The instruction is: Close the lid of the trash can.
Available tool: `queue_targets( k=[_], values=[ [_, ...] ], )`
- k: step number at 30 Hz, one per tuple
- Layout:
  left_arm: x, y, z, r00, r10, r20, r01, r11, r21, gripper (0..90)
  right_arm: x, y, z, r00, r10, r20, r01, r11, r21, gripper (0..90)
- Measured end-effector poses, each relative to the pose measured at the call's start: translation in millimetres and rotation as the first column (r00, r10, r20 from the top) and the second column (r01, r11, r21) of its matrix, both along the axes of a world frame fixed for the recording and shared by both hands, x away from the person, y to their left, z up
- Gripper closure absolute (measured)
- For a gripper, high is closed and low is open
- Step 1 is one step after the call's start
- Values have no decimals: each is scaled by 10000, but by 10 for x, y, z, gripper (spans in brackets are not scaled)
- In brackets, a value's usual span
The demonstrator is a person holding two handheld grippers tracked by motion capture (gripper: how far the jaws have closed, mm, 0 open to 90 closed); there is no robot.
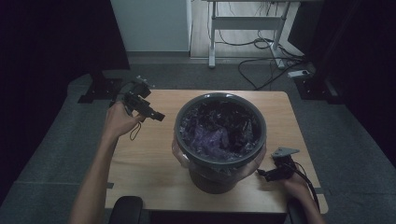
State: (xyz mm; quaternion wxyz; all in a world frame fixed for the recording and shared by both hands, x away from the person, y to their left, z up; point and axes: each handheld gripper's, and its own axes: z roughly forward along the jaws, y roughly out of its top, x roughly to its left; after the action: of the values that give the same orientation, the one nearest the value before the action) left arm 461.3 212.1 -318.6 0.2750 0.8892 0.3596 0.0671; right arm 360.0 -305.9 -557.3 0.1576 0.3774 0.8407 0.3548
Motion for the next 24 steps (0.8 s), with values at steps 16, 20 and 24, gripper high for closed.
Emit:
queue_targets(
  k=[16, 20, 24],
  values=[
    [-101, 93, -479, 9992, 101, 379, -92, 9996, -250, 15, -6, 0, 0, 10000, -44, -1, 44, 10000, 3, 0],
    [-117, 80, -623, 9992, 131, 383, -125, 9998, -157, 10, -7, 1, 0, 10000, -52, -1, 52, 10000, 5, 0],
    [-139, 85, -734, 9979, 137, 629, -130, 9999, -107, 4, -7, 1, 0, 10000, -55, -4, 55, 10000, 4, 0]
  ],
)
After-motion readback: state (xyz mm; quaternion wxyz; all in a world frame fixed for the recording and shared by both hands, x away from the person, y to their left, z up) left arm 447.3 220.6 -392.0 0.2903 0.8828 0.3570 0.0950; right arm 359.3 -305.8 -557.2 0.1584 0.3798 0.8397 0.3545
